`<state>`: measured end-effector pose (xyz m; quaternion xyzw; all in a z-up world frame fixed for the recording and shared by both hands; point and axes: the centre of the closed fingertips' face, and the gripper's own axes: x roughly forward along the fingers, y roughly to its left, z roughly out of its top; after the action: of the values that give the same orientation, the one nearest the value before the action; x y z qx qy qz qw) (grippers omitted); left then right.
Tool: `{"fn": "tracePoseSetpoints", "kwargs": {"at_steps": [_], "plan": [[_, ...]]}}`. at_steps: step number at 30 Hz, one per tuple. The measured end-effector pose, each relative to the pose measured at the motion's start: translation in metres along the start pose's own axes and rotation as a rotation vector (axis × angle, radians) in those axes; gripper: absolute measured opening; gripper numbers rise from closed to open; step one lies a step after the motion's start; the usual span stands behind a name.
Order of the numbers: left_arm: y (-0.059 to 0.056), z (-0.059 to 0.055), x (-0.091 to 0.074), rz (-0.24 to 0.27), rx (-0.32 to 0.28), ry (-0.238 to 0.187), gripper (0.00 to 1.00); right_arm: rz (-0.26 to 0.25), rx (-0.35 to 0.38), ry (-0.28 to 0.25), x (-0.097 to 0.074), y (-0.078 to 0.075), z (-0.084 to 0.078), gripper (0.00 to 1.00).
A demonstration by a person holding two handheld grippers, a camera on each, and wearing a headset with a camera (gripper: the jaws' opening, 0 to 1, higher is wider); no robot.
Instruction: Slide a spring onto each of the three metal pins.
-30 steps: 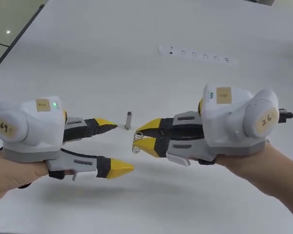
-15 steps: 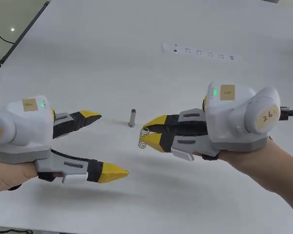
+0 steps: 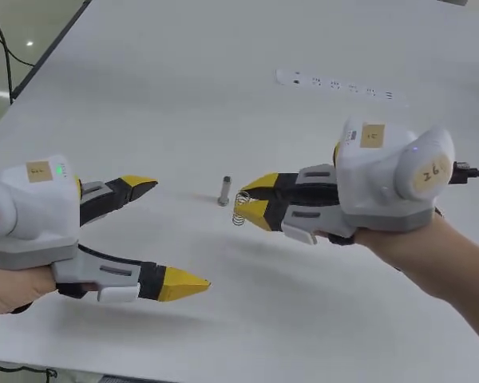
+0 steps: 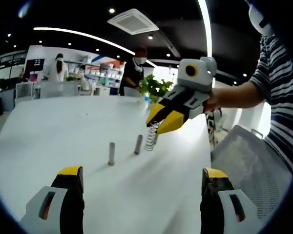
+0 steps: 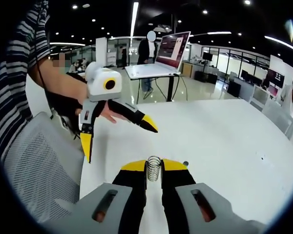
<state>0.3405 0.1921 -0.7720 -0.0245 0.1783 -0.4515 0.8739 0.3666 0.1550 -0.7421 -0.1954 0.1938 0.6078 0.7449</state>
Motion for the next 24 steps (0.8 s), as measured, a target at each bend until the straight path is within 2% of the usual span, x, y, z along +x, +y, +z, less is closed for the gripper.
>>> {"fn": "tracePoseSetpoints", "kwargs": {"at_steps": [10, 24], "plan": [[0.000, -0.002, -0.004, 0.010, -0.002, -0.002, 0.98, -0.063, 0.011, -0.018, 0.010, -0.029, 0.010, 0.08], [0.001, -0.002, -0.005, 0.016, -0.001, -0.003, 0.98, -0.108, 0.029, -0.020, 0.019, -0.051, 0.014, 0.08]]}}
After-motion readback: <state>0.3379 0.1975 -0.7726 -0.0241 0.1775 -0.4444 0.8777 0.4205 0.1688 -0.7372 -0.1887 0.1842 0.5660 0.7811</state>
